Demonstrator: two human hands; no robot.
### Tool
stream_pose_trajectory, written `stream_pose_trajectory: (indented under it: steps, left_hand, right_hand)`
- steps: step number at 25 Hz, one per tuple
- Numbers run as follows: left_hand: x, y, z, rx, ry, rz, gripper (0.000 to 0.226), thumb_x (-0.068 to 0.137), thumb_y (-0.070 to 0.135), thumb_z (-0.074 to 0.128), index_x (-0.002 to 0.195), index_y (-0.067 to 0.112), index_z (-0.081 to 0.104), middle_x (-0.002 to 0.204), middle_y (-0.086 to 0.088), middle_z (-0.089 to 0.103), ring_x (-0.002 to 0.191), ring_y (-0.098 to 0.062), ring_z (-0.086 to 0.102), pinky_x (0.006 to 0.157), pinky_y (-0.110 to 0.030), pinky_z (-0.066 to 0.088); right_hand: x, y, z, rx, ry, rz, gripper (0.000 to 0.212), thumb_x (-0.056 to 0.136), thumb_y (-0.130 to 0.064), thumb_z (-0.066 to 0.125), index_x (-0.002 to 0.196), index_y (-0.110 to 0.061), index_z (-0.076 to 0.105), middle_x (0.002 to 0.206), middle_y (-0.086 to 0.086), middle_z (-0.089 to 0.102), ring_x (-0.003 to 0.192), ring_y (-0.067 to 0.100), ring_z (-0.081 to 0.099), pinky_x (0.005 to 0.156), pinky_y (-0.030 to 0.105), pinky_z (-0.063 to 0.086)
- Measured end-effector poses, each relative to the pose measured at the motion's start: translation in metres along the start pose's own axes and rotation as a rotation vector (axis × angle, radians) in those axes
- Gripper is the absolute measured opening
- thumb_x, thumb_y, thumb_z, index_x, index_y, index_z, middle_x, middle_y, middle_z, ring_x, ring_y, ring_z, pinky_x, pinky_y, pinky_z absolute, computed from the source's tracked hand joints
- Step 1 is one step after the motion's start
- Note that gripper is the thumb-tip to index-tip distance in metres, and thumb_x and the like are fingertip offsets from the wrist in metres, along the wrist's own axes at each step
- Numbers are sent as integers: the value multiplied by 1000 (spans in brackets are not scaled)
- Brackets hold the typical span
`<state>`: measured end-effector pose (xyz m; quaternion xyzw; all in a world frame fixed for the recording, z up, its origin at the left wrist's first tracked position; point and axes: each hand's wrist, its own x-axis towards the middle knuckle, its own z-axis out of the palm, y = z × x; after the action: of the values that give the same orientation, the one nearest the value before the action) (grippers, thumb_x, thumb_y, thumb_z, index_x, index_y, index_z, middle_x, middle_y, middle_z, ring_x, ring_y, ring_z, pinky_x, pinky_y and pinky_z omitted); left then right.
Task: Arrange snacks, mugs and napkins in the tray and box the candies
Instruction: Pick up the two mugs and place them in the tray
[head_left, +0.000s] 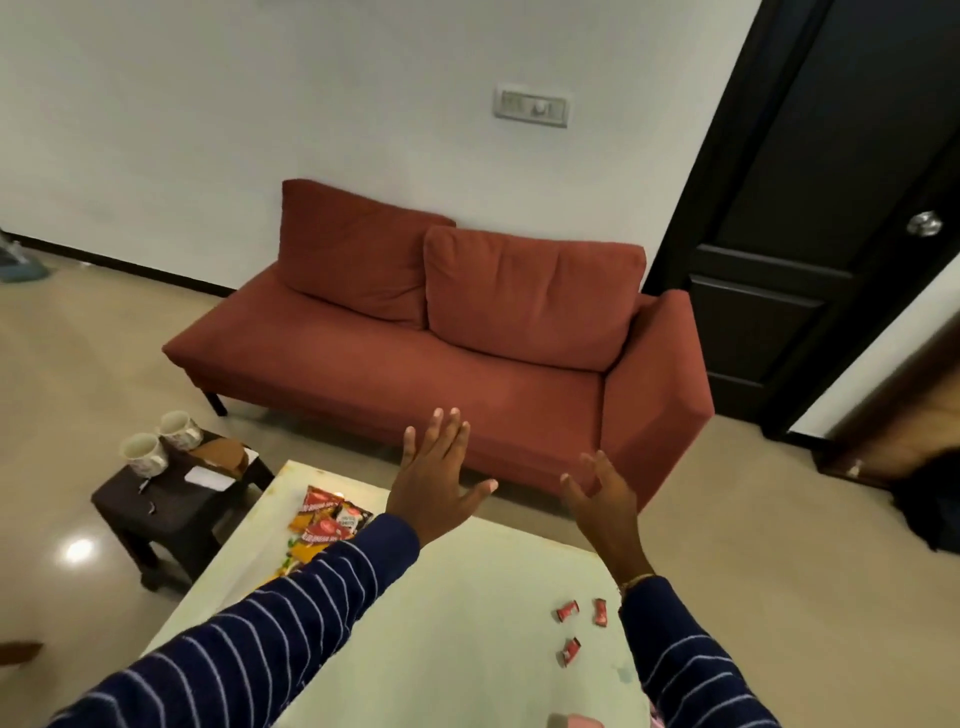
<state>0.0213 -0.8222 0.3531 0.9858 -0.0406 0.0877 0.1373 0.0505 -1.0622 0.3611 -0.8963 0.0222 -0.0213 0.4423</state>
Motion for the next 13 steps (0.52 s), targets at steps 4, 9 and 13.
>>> stream_pose_trajectory:
  steps: [4,9,13]
  left_hand:
    - [-21,-29,-17,169,-15,-6,99,87,79,25,158,12,6,165,-2,-16,150,-21,-23,118,-48,-11]
    - [-57,-72,-41,230,-12,-72,105,82,86,27,159,17,4,165,1,-13,152,-22,-15,119,-54,-1]
    - [-78,-130,-69,210,28,-182,112,78,90,30,158,24,-12,165,1,-16,152,-23,-16,117,-54,-4]
  right_hand:
    - [-5,-25,23,-246,-33,-235,70,91,-42,63,152,-24,34,165,-1,17,153,20,8,120,53,9]
    - [-24,-62,67,-366,-64,-397,92,89,-49,59,158,-26,4,165,-5,-12,152,17,-14,117,49,-7]
    - [-40,-109,117,-395,-136,-479,102,88,-53,57,156,-26,-13,161,-6,-26,150,17,-24,116,45,-14]
